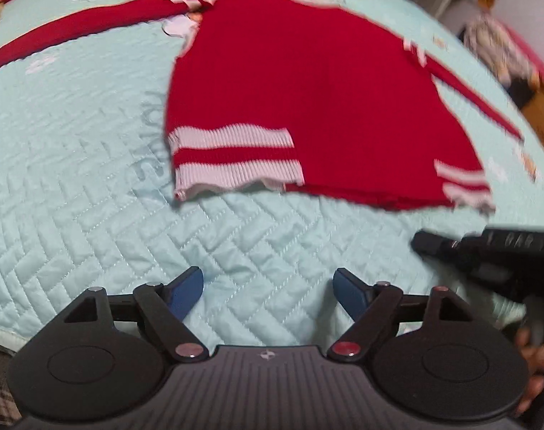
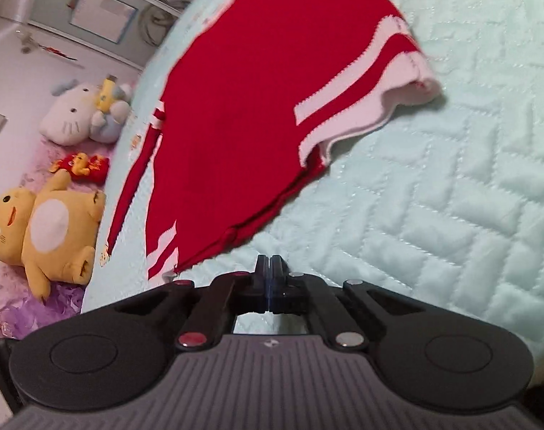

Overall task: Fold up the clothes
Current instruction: 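Open the right gripper and lift both grippers away from the sweater, then move the right gripper across the sweater toward the other sleeve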

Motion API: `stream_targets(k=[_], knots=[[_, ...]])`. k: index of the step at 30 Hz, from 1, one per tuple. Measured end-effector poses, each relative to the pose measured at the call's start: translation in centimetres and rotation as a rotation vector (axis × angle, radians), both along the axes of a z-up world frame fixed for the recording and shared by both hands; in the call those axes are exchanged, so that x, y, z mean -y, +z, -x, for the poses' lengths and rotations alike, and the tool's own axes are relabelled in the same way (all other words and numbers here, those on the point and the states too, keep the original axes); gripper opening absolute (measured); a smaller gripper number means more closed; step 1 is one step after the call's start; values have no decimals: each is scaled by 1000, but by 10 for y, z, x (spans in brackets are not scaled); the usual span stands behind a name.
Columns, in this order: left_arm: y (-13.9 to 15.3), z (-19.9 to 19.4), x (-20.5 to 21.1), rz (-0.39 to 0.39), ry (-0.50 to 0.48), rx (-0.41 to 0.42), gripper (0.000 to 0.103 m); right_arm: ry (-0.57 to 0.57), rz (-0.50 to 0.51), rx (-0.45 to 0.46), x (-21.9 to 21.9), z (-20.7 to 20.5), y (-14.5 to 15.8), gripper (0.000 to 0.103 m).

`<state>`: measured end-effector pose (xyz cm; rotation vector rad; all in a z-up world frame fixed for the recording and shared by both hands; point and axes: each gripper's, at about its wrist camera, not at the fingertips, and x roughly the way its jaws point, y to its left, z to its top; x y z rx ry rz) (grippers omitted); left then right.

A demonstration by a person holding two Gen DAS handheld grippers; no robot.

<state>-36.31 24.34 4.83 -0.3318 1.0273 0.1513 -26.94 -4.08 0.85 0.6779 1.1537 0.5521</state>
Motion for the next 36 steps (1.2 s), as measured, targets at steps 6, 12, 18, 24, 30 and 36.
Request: stream_targets(k=[6,12,18,24,30,36], knots=[[-3,-6,-15,75,58,-7,84,64,68,118,3,8,42,34],[-2,1,-15,103,73,1,85,66,107,133,15,7,40,45],[0,7,-25,181,135,24,85,35,76,79,31,13,22,44],[25,17,-37,253,165,148,81,16,36,189,32,19,56,45],[21,9,-38,248,131,177,84,-13,84,125,44,15,27,52],[1,1,-40,253,138,114,86,47,118,146,47,17,25,52]])
